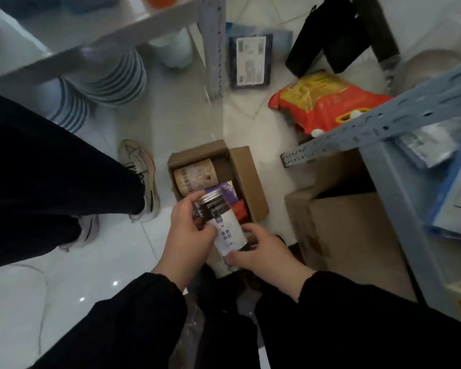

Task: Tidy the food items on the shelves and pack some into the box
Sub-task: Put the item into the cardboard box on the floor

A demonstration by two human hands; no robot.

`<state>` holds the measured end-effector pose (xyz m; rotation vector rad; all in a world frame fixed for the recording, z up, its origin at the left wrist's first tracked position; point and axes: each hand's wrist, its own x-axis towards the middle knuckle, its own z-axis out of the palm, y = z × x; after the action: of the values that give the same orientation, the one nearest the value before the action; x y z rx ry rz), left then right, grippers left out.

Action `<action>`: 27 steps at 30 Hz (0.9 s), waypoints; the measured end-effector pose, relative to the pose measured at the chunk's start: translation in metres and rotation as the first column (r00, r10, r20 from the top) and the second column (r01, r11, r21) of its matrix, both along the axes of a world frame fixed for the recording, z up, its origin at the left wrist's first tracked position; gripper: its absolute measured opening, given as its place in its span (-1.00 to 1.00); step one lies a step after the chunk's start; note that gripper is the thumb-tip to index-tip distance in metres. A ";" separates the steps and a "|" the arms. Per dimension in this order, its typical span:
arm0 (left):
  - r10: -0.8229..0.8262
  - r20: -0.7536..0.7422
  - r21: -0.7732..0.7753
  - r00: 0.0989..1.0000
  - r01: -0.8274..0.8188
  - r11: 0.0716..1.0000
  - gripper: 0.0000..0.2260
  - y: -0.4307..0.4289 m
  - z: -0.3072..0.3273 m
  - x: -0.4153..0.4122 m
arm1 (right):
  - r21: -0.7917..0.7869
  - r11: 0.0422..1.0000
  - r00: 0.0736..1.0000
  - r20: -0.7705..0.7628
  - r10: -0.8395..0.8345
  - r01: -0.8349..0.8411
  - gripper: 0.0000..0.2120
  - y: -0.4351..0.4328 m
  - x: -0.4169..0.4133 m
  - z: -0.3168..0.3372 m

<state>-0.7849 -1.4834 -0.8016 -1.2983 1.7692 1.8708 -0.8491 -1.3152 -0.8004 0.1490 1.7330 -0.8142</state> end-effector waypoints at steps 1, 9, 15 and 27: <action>-0.001 -0.018 0.014 1.000 0.001 1.000 -0.29 -0.001 -0.016 0.001 | -0.003 1.000 1.000 -0.008 -0.020 0.020 -0.53 -0.006 -0.004 -0.019; -0.362 0.113 -0.206 0.925 0.378 0.903 -0.22 -0.004 -0.151 0.029 | 0.151 0.988 0.969 -0.242 0.044 -0.007 -0.57 -0.022 -0.054 -0.161; -0.592 0.204 -0.327 0.780 0.624 0.710 -0.35 0.018 -0.214 0.037 | 0.319 0.864 0.613 -0.610 0.502 -0.390 -0.50 -0.052 -0.079 -0.220; -0.757 0.345 -0.385 0.555 0.819 0.425 -0.24 0.029 -0.243 0.049 | 0.419 0.640 0.153 -0.750 0.644 -0.644 -0.69 -0.025 -0.070 -0.256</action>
<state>-0.7356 -1.4543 -1.0445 -0.4269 2.3085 0.7747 -0.9191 -1.3407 -1.0565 -1.2098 2.4129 -0.1439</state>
